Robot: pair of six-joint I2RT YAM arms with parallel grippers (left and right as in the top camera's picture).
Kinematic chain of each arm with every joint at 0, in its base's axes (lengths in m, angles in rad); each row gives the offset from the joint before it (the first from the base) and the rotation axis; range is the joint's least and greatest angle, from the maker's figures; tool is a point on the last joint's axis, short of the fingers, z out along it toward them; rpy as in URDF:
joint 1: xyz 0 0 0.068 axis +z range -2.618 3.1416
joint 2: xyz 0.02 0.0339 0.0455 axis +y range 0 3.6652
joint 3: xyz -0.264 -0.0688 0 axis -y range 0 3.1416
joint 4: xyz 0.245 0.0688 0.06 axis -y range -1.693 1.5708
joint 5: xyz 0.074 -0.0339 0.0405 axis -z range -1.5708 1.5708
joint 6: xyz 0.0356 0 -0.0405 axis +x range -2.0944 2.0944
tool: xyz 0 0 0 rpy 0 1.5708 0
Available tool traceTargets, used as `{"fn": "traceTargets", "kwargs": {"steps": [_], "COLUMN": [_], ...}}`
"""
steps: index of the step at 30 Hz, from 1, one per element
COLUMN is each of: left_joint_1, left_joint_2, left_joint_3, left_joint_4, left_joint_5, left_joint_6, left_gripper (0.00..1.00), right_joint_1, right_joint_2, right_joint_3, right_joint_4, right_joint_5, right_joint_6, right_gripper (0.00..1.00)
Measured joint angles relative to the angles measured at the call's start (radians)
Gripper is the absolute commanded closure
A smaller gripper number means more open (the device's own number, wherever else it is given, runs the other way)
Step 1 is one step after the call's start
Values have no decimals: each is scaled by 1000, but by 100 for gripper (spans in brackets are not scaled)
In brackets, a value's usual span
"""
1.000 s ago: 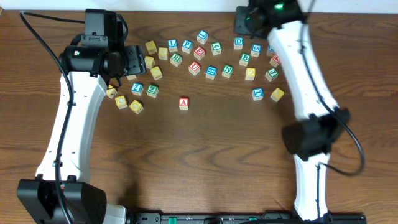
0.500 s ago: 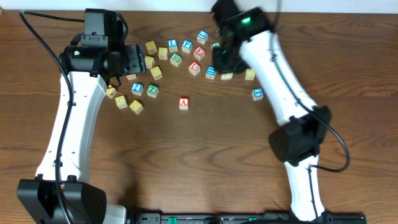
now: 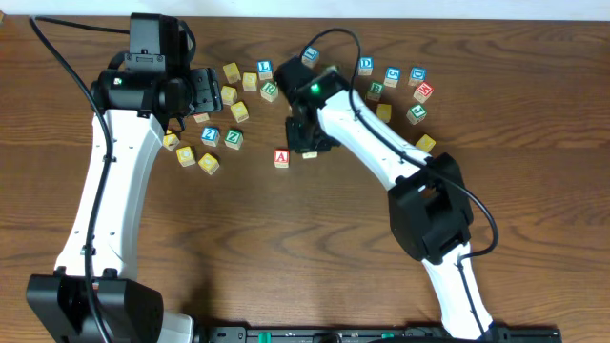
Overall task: Spell out AI2
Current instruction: 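Place the I block to the right of the A block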
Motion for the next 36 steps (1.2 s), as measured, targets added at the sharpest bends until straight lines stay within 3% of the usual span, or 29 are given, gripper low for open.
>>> {"fn": "traceTargets", "kwargs": {"steps": [14, 36], "left_joint_1": [0, 0], "left_joint_2": [0, 0], "left_joint_3": [0, 0], "left_joint_4": [0, 0], "left_joint_5": [0, 0], "left_joint_6": [0, 0], "left_gripper": [28, 28], "right_joint_1": [29, 76], "right_joint_2": [0, 0], "right_joint_3": [-132, -139], "right_joint_4": [158, 162], "right_joint_5": [44, 53], "right_joint_6": [98, 118], "right_gripper": [82, 63]}}
